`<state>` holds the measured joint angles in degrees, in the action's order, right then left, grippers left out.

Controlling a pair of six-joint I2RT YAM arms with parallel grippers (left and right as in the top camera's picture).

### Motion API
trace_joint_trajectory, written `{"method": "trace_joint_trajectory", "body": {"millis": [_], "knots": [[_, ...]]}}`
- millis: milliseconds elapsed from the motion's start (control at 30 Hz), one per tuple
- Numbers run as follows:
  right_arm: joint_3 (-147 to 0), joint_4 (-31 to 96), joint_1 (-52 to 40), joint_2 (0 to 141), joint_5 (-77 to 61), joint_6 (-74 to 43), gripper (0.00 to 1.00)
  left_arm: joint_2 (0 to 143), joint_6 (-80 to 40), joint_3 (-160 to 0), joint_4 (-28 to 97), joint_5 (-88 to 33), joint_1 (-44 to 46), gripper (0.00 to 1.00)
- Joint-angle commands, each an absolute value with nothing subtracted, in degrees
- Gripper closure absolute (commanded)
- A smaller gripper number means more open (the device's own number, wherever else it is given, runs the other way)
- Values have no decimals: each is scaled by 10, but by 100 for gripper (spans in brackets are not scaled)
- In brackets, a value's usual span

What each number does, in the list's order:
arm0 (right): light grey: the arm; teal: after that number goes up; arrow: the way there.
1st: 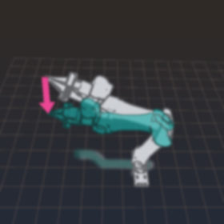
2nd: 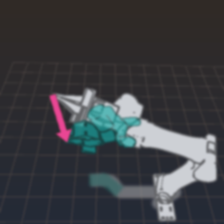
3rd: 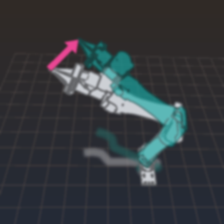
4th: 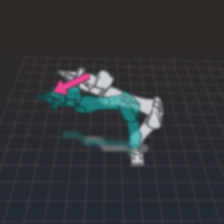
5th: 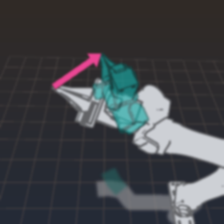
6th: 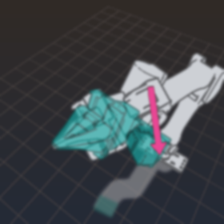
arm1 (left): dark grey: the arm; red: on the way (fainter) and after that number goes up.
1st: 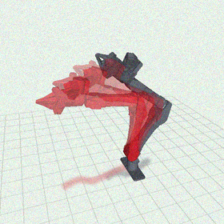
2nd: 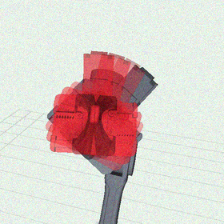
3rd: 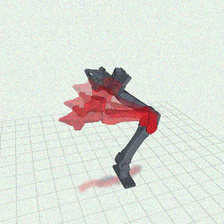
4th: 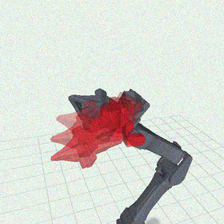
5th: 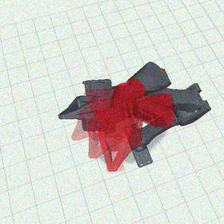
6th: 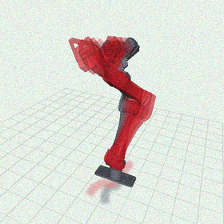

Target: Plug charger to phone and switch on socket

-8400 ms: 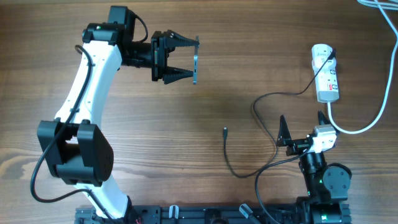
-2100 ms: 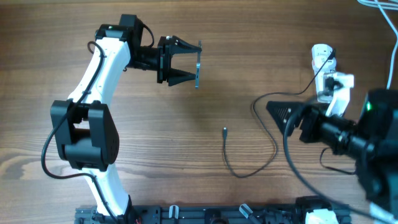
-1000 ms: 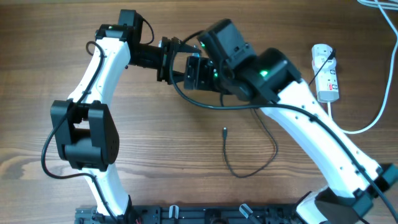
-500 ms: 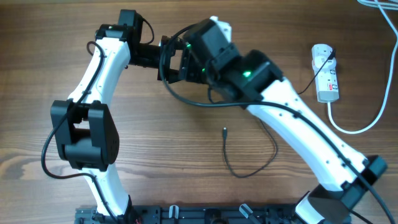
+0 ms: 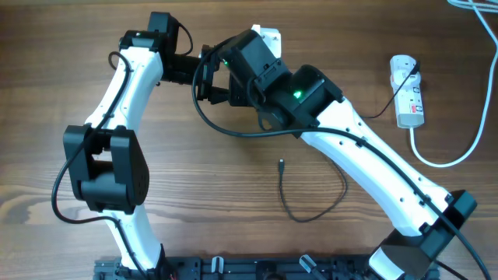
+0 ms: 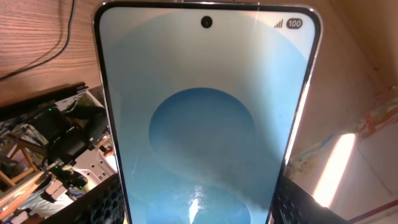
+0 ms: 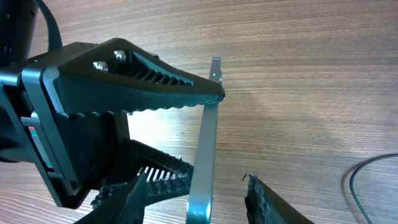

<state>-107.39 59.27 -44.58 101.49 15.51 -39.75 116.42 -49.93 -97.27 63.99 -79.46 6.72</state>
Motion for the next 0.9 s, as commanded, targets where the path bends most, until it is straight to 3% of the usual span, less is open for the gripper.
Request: {"method": "trace_joint_trajectory", "body": {"millis": [0,300,533,667,867], "knots": [[-1079,594,-447,1020,171,-395,55,1167,-507,-985,641,-833,66,47],[-1079,597,-447,1028,171,-390,56,1167,-506,-985,641,-848,66,47],[-1079,595,-447,1028,184,-391,61,1167,-506,-985,640,-846,66,47],[-1079,594,-447,1028,185,-391,70,1167,-506,-985,640,-846,66,47],[-1079,591,-447,1028,184,-392,73,1167,-504,-985,640,-846,66,46]]}}
